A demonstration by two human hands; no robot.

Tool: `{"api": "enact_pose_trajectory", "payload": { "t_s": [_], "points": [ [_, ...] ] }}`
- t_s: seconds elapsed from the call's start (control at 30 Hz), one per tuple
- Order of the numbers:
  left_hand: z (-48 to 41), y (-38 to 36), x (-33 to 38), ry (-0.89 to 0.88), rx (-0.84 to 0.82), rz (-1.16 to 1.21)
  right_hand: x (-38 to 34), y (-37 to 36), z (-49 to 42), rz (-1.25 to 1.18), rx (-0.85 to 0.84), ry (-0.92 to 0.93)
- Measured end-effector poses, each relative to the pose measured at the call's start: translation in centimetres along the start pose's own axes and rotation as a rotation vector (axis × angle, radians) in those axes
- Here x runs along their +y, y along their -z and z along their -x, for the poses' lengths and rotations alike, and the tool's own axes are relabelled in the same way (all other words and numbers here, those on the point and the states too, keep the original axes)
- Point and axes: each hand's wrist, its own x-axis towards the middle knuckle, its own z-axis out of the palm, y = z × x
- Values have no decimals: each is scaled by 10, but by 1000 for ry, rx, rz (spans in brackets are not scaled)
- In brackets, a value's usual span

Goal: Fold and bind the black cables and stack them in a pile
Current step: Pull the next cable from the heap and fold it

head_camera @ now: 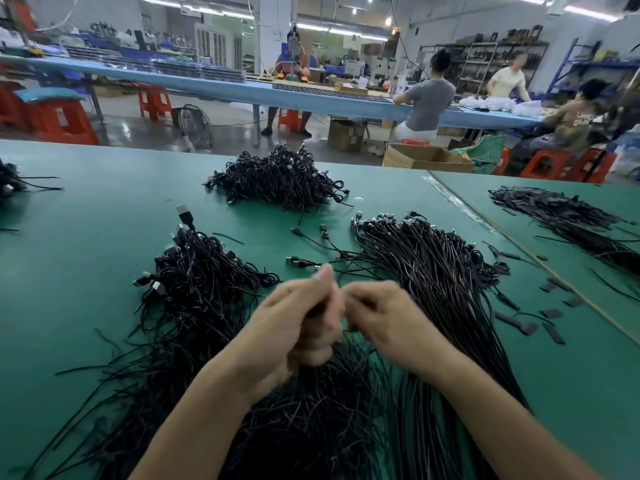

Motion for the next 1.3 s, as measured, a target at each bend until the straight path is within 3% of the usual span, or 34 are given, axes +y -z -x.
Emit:
{"api": "enact_pose_trajectory", "payload": {
  "t_s": [0.1,0.17,0.23,0.3,0.37,0.43,0.53,0.73,0.83,0.9,1.03,1.13,1.23,1.3],
  "points": [
    [-8,4,-1,-147,253,275,-5,-10,7,200,-178,4],
    [-13,7,-7,-241,397,266,-11,-12,11,297,-232,38],
    [-16,10,-14,-326,483,60,-17,-10,14,336,-219,81],
    [-17,14,-20,-393,544,-316,-22,-3,14,300,-129,120],
    [-15,12,-22,-360,480,-640,-25,5,11,238,-6,147],
    [-14,8,-21,-206,351,-685,-26,12,5,185,94,177],
    [-10,5,-15,16,206,-482,-24,17,-3,53,181,195],
    [0,6,4,127,19,25,-17,-8,-6,-84,197,134],
    [0,8,11,42,-69,472,-14,-15,-2,23,139,140],
    [-3,6,11,-67,34,585,-13,-14,1,137,59,139],
    [-13,1,-2,-282,286,318,-14,-11,4,440,-106,154],
    [-16,3,-14,-417,396,-120,-20,-4,7,510,-121,159],
    [-16,5,-20,-398,421,-596,-27,7,8,450,-28,221],
    [-15,2,-21,-310,375,-661,-28,15,6,406,47,240]
  ]
}}
